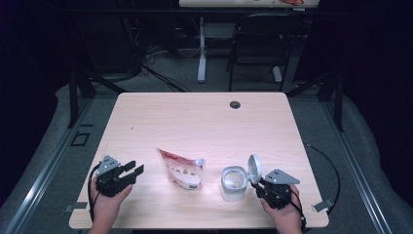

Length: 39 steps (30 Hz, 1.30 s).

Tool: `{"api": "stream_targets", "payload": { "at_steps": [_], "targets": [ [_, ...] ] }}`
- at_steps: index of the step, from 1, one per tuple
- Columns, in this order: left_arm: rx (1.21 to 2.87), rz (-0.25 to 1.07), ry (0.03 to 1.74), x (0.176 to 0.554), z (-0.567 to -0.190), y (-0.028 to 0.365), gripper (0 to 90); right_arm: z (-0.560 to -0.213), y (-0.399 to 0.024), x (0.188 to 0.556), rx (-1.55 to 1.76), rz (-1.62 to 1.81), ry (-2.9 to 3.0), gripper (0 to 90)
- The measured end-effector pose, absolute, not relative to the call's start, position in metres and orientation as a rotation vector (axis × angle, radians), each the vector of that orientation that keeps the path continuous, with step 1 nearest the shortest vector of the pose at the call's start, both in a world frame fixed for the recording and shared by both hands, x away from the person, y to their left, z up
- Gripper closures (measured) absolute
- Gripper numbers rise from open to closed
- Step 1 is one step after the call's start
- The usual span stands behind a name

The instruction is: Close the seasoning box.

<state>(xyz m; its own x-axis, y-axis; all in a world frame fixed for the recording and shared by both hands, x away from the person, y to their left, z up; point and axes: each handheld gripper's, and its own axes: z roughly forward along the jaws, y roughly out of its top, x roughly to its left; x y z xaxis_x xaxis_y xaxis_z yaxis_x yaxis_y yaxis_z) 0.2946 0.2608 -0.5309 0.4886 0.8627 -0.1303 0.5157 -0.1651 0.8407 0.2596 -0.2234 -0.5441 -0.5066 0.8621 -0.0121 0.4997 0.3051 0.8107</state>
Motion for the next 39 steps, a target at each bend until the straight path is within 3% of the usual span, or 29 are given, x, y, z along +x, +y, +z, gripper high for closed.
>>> {"api": "stream_targets", "payload": {
  "at_steps": [25,39],
  "targets": [
    [1.834,0.478,1.156,0.295,-0.532,0.26,58.6,-0.544,-0.21,0.268,1.094,1.109,2.211,81.3],
    [1.833,0.474,1.161,0.295,-0.533,0.26,58.7,-0.545,-0.202,0.283,1.064,1.122,2.218,80.7]
  ]
}}
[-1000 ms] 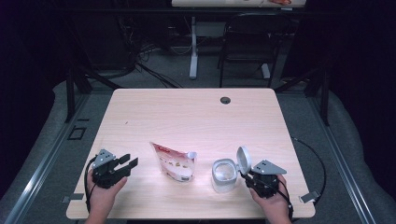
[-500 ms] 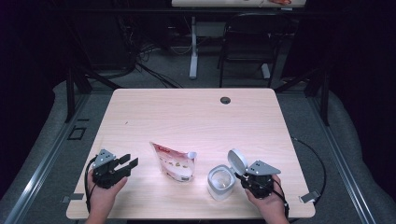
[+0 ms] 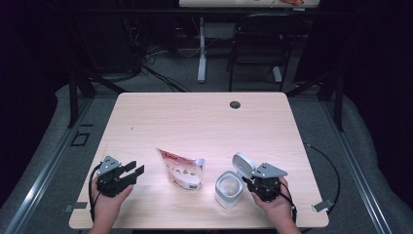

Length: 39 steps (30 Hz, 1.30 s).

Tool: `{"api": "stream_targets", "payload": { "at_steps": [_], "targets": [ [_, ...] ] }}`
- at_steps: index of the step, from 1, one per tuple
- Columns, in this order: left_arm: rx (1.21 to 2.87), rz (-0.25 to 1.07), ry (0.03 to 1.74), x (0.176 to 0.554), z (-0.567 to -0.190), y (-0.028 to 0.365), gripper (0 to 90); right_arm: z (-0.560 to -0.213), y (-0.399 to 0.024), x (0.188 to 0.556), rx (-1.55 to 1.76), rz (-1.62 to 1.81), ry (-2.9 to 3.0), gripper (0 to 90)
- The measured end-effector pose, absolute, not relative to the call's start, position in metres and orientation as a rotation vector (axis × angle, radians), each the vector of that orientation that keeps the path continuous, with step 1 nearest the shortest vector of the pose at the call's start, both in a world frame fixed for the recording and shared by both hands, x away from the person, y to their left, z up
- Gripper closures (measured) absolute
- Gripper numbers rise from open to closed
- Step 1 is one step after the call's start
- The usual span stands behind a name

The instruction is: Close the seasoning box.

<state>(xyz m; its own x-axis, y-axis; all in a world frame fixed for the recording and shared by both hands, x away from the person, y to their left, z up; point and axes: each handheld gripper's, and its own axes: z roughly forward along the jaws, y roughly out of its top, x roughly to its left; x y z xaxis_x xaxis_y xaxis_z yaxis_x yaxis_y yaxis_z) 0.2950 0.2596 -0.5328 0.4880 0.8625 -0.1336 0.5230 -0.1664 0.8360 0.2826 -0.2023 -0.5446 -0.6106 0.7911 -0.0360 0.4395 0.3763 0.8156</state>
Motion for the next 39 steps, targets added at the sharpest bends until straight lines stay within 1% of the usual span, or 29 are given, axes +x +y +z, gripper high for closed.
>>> {"api": "stream_targets", "payload": {
  "at_steps": [11,18,25,28,32,39],
  "targets": [
    [1.828,0.475,1.163,0.295,-0.534,0.259,58.6,-0.546,-0.202,0.291,1.085,1.173,2.218,79.1],
    [1.829,0.474,1.164,0.295,-0.534,0.259,58.5,-0.546,-0.205,0.287,1.133,1.231,2.203,72.2],
    [1.833,0.476,1.161,0.295,-0.533,0.261,58.4,-0.543,-0.212,0.277,1.138,1.229,2.189,70.5],
    [1.828,0.475,1.163,0.295,-0.533,0.26,58.4,-0.541,-0.215,0.275,1.149,1.233,2.181,72.1],
    [1.825,0.477,1.16,0.295,-0.533,0.26,58.4,-0.54,-0.218,0.273,1.158,1.233,2.175,78.8],
    [1.824,0.478,1.163,0.295,-0.533,0.26,58.4,-0.54,-0.216,0.275,1.152,1.234,2.18,85.1]
  ]
}}
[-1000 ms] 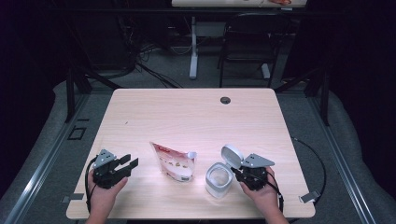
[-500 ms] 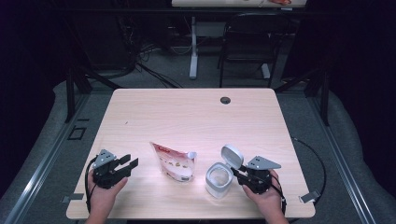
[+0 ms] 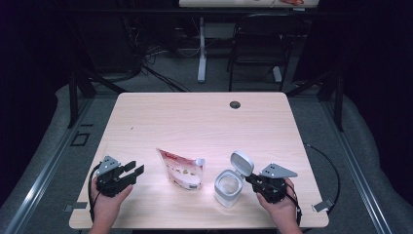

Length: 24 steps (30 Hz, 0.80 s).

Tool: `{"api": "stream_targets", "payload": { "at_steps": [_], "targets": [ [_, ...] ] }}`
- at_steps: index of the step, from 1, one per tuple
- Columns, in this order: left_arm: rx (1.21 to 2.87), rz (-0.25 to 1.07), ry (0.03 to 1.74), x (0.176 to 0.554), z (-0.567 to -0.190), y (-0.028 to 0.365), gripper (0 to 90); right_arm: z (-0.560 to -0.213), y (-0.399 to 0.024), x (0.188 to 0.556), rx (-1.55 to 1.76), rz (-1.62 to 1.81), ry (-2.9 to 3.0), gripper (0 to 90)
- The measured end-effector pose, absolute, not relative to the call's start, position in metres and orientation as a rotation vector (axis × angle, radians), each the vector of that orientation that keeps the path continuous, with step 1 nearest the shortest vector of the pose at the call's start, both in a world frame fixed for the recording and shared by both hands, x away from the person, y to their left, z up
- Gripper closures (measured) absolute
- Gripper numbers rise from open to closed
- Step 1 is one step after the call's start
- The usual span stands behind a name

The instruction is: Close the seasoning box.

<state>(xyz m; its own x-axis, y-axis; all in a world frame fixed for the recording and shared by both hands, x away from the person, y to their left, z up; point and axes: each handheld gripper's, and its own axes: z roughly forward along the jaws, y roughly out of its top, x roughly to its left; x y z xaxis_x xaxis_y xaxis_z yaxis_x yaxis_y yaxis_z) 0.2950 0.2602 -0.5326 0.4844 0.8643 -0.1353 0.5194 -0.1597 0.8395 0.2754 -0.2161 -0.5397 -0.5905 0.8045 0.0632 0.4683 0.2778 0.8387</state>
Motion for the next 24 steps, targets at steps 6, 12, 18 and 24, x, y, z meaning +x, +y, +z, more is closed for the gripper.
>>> {"api": "stream_targets", "payload": {
  "at_steps": [6,12,18,24],
  "targets": [
    [1.832,0.474,1.161,0.295,-0.533,0.26,58.4,-0.54,-0.214,0.279,1.147,1.231,2.181,86.6],
    [1.828,0.481,1.162,0.295,-0.533,0.261,58.4,-0.541,-0.21,0.284,1.141,1.224,2.187,86.5],
    [1.837,0.475,1.162,0.296,-0.533,0.26,58.5,-0.542,-0.208,0.288,1.133,1.227,2.195,86.6],
    [1.842,0.465,1.16,0.297,-0.534,0.26,59.0,-0.542,-0.208,0.29,1.12,1.243,2.197,86.2]
  ]
}}
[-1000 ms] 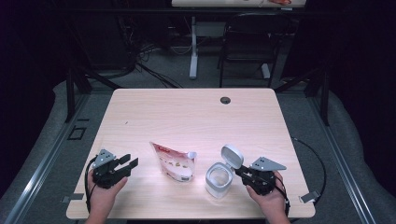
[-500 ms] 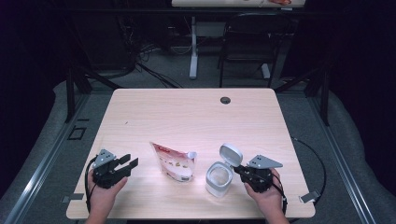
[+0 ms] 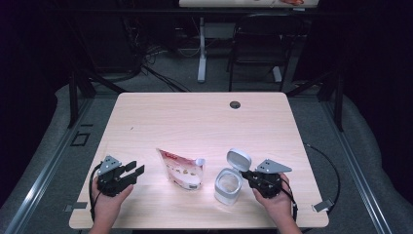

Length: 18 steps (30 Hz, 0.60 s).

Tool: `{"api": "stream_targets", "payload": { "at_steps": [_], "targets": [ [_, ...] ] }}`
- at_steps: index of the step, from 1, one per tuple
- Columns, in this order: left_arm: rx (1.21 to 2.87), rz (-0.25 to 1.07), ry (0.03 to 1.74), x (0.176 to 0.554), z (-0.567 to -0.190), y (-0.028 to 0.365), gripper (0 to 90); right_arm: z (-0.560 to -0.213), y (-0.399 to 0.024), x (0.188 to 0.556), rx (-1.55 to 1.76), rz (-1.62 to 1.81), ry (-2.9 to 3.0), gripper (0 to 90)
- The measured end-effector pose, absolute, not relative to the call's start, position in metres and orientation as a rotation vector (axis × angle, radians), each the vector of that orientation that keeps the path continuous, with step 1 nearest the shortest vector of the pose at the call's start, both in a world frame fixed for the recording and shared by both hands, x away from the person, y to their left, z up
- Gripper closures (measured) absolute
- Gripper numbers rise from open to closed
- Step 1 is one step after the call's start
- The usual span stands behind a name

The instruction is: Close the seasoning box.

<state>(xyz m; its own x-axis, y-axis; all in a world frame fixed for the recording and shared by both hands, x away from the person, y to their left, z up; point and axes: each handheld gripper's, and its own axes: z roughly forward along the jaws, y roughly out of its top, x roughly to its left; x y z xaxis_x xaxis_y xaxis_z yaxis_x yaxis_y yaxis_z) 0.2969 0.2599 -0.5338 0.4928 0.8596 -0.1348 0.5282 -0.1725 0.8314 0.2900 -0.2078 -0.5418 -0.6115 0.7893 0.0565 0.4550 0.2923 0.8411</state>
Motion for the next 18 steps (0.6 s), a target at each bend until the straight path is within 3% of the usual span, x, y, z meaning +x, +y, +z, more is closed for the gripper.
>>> {"api": "stream_targets", "payload": {
  "at_steps": [10,18],
  "targets": [
    [1.842,0.429,1.138,0.298,-0.532,0.257,56.7,-0.535,-0.22,0.282,1.127,1.238,2.169,80.1],
    [1.863,0.426,1.08,0.297,-0.524,0.254,54.7,-0.524,-0.233,0.269,1.138,1.232,2.115,69.4]
  ]
}}
